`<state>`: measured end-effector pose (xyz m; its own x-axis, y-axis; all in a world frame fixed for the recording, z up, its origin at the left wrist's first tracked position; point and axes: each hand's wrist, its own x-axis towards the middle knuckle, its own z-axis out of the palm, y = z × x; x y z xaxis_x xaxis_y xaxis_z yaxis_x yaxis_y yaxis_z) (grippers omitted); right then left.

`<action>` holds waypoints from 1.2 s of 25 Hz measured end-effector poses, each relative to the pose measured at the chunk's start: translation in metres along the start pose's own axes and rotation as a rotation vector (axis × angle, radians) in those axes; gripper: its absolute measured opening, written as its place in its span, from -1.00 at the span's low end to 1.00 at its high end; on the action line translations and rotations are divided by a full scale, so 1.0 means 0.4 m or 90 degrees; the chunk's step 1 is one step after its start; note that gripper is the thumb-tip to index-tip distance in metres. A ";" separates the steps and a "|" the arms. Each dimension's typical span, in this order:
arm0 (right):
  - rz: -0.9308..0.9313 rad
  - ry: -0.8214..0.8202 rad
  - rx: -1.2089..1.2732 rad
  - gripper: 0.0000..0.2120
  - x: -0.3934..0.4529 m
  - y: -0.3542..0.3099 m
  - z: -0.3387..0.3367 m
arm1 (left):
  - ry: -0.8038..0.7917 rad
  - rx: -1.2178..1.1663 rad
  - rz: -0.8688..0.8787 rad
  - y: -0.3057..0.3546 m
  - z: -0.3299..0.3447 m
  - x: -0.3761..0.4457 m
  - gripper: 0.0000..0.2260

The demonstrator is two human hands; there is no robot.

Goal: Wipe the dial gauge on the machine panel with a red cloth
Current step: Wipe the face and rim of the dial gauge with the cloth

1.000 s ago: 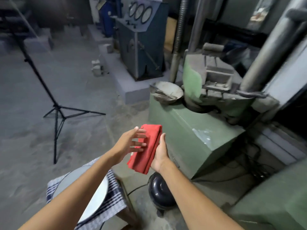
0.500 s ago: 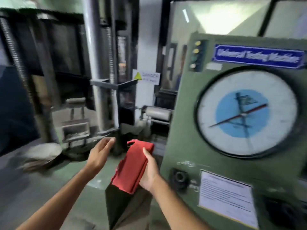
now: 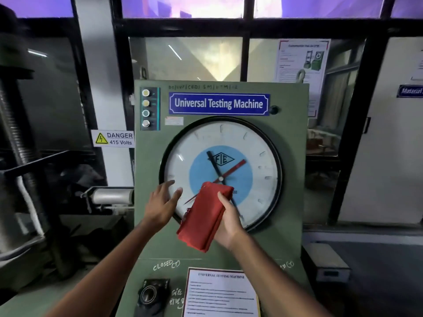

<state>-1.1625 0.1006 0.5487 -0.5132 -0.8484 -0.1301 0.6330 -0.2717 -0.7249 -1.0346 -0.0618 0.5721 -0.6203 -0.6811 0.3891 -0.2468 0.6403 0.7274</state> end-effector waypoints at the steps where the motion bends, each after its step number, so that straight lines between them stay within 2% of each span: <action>1: 0.001 0.004 0.001 -0.41 0.006 -0.036 -0.020 | -0.004 0.007 0.006 0.018 0.026 0.019 -0.43; 4: -0.017 0.009 0.003 -0.37 0.034 -0.123 -0.073 | -0.002 0.033 0.013 0.058 0.094 0.079 -0.27; 7: -0.030 0.010 0.015 -0.38 0.071 -0.167 -0.086 | -0.005 0.084 0.025 0.055 0.121 0.141 -0.28; 11: -0.063 0.033 0.019 -0.39 0.164 -0.221 -0.081 | 0.011 0.125 0.030 0.021 0.101 0.265 -0.17; 14: -0.152 0.174 -0.122 -0.43 0.262 -0.285 -0.050 | 0.033 0.169 0.064 0.000 0.084 0.381 -0.25; 17: -0.367 0.333 -0.374 -0.46 0.364 -0.347 -0.011 | 0.065 0.217 0.144 -0.007 0.072 0.508 -0.28; 19: -0.519 0.443 -0.568 -0.40 0.438 -0.386 -0.005 | 0.074 0.245 0.204 -0.010 0.064 0.588 -0.27; 21: -0.609 0.558 -0.712 -0.33 0.502 -0.430 -0.017 | 0.070 0.249 0.250 -0.019 0.058 0.662 -0.29; 23: -0.635 0.654 -0.799 -0.27 0.552 -0.457 -0.038 | 0.048 0.213 0.288 -0.033 0.052 0.722 -0.36; 26: -0.582 0.782 -0.835 -0.22 0.622 -0.443 -0.050 | 0.018 0.190 0.376 -0.058 0.041 0.792 -0.47; 30: -0.601 0.824 -0.854 -0.22 0.701 -0.373 0.015 | 0.047 0.216 0.440 -0.078 0.046 0.838 -0.50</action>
<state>-1.3975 -0.0993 0.6245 -0.7471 0.2131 0.6296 -0.4129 0.5936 -0.6908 -1.2483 -0.3035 0.6694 -0.6678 -0.1015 0.7374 -0.0437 0.9943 0.0972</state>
